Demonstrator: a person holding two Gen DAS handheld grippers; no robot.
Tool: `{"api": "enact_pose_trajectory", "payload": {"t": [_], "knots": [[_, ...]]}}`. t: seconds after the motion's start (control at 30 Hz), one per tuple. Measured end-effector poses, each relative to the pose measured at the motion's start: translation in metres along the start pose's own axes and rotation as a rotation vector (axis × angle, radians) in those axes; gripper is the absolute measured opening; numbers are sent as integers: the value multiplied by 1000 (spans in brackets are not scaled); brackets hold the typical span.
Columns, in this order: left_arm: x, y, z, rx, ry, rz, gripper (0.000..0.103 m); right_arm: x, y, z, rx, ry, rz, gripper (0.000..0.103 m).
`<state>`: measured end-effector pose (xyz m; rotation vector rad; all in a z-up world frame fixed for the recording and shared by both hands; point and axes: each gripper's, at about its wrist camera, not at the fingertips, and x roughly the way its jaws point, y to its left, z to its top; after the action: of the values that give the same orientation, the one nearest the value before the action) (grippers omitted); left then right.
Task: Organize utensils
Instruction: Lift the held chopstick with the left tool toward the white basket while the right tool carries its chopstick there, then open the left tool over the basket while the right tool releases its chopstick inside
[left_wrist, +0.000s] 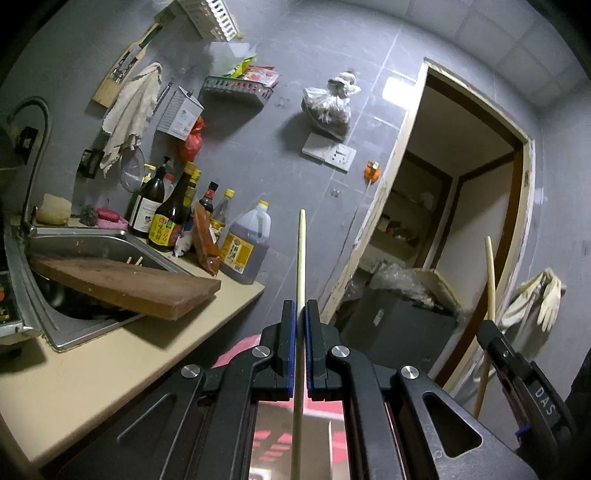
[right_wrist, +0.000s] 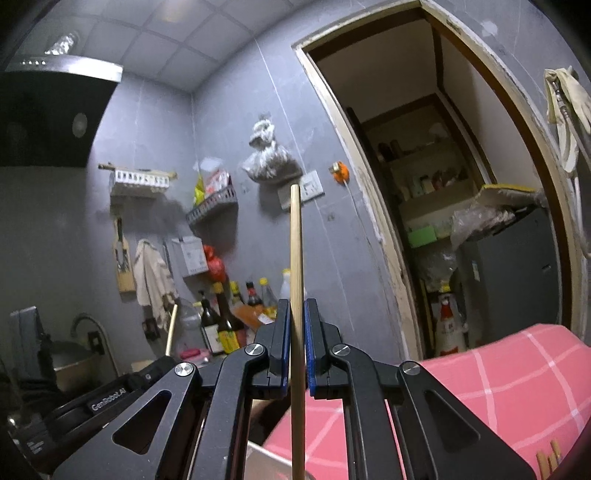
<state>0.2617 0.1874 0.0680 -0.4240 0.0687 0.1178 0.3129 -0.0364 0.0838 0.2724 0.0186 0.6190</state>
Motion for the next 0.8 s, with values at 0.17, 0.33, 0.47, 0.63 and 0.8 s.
{"api": "enact_pose_trajectory", "payload": {"t": [0.17, 0.33, 0.47, 0.63, 0.8], "knots": [[-4, -8, -13, 64, 38, 13, 3, -3, 0, -9, -25, 85, -13, 6], [-7, -16, -23, 119, 83, 15, 3, -9, 4, -11, -43, 130, -6, 7], [-9, -19, -29, 138, 134, 4, 3, -13, 5, -14, -55, 168, -5, 7], [-15, -18, -32, 132, 175, -16, 4, -17, 6, -16, -63, 195, -6, 7], [-18, -19, -30, 123, 216, -31, 6, -20, 6, -17, -73, 221, -16, 20]]}}
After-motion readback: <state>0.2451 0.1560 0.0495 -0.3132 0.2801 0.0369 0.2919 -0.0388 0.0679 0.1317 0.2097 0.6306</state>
